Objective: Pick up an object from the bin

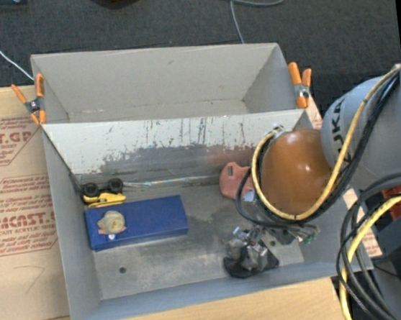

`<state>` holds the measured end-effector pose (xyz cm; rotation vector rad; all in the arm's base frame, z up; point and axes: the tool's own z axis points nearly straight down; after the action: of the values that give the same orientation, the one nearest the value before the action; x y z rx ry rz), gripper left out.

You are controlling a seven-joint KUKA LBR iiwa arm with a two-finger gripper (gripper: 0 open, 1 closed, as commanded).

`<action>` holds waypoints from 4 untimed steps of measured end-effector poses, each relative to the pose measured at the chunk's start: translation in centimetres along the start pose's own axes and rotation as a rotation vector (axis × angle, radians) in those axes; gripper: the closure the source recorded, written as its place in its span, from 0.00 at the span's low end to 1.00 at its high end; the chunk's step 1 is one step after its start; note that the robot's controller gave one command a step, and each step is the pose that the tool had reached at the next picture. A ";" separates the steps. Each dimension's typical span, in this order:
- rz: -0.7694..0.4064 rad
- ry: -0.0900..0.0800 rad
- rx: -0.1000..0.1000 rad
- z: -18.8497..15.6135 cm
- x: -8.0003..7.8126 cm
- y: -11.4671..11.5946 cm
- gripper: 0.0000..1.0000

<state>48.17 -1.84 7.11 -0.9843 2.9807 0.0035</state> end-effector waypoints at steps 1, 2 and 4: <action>0.000 0.000 0.000 0.0 0.0 0.0 1.00; 0.000 0.000 0.000 0.0 0.0 0.0 1.00; 0.000 0.000 0.000 0.0 0.0 0.0 1.00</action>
Offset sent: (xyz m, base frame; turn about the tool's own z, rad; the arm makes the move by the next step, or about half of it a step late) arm 0.0000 0.0000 0.0000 0.0000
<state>48.17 -1.83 7.11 -0.9846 2.9807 0.0039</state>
